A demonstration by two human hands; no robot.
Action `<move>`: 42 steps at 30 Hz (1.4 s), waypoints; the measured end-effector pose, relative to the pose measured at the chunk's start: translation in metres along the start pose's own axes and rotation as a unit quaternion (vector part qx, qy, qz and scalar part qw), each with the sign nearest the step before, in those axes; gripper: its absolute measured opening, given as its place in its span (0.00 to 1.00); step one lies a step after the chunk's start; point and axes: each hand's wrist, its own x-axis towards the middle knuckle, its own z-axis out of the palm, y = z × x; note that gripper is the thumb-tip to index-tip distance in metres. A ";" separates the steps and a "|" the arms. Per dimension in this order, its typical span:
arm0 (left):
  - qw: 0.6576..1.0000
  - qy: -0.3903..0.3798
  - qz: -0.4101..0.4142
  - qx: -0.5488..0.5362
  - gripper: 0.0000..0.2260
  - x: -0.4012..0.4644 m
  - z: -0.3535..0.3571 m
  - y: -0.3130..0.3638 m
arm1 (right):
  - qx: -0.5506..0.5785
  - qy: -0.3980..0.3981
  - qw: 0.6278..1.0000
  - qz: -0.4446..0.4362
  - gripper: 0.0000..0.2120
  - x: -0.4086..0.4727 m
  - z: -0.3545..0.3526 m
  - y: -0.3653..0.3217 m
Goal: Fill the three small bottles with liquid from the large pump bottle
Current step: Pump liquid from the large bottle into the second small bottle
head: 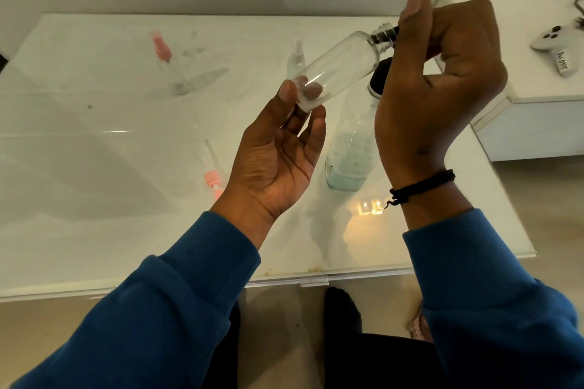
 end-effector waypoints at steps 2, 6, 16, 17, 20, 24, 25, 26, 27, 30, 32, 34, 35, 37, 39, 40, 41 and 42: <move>1.000 0.005 0.003 -0.008 0.29 0.001 0.000 0.000 | 0.001 0.004 1.000 -0.004 0.17 -0.001 0.001 0.000; 1.000 0.016 0.009 -0.015 0.31 -0.001 0.001 0.000 | 0.007 -0.007 1.000 0.009 0.16 -0.007 0.000 0.000; 0.999 0.029 0.008 -0.022 0.27 -0.002 0.005 -0.001 | -0.016 0.006 1.000 0.002 0.16 -0.007 0.000 0.000; 0.999 0.030 0.006 -0.022 0.27 -0.003 0.004 -0.002 | -0.019 0.002 1.000 0.003 0.16 -0.007 0.000 0.000; 0.999 0.030 0.003 -0.017 0.26 -0.002 0.007 -0.002 | -0.026 0.008 1.000 -0.005 0.17 0.000 0.001 0.000; 0.999 0.044 0.000 -0.014 0.22 -0.002 0.009 -0.003 | -0.020 0.017 1.000 -0.004 0.17 -0.004 0.001 0.000; 0.999 0.047 0.000 -0.012 0.22 -0.003 0.010 -0.003 | -0.018 0.015 1.000 -0.001 0.17 -0.005 0.000 0.000; 0.999 0.048 0.000 -0.009 0.22 -0.003 0.010 -0.003 | -0.018 0.012 1.000 0.001 0.17 -0.007 0.000 0.001; 0.999 0.049 -0.001 -0.007 0.22 -0.003 0.010 -0.004 | -0.019 0.010 1.000 0.001 0.17 -0.007 0.000 0.002; 0.999 0.050 -0.002 -0.005 0.21 -0.002 0.010 -0.003 | -0.023 0.013 1.000 -0.005 0.17 -0.002 0.001 -0.001; 0.999 0.052 -0.001 -0.011 0.20 -0.001 0.010 -0.003 | -0.024 0.019 1.000 -0.009 0.17 -0.002 0.002 -0.003; 0.998 0.051 0.000 -0.019 0.20 -0.001 0.009 -0.003 | -0.021 0.011 1.000 -0.014 0.16 -0.004 0.002 -0.003; 0.999 0.049 -0.001 -0.020 0.20 -0.001 0.009 -0.002 | -0.022 0.007 1.000 -0.015 0.16 -0.006 0.001 -0.002; 0.999 0.045 -0.003 -0.015 0.19 -0.003 0.010 -0.003 | -0.030 0.001 0.999 -0.014 0.17 -0.006 -0.001 0.002; 0.999 0.044 -0.004 -0.014 0.20 -0.003 0.011 -0.003 | -0.039 0.005 0.999 -0.014 0.17 -0.004 -0.001 0.002; 0.999 0.045 -0.004 -0.014 0.20 -0.003 0.012 -0.003 | -0.043 0.009 0.999 -0.015 0.17 -0.002 -0.001 0.001; 0.999 0.045 -0.002 -0.015 0.21 -0.003 0.012 -0.002 | -0.047 0.012 0.999 -0.017 0.18 -0.001 0.000 0.001; 0.999 0.046 -0.001 -0.014 0.21 -0.003 0.012 -0.002 | -0.049 0.012 0.999 -0.020 0.18 0.000 0.001 0.001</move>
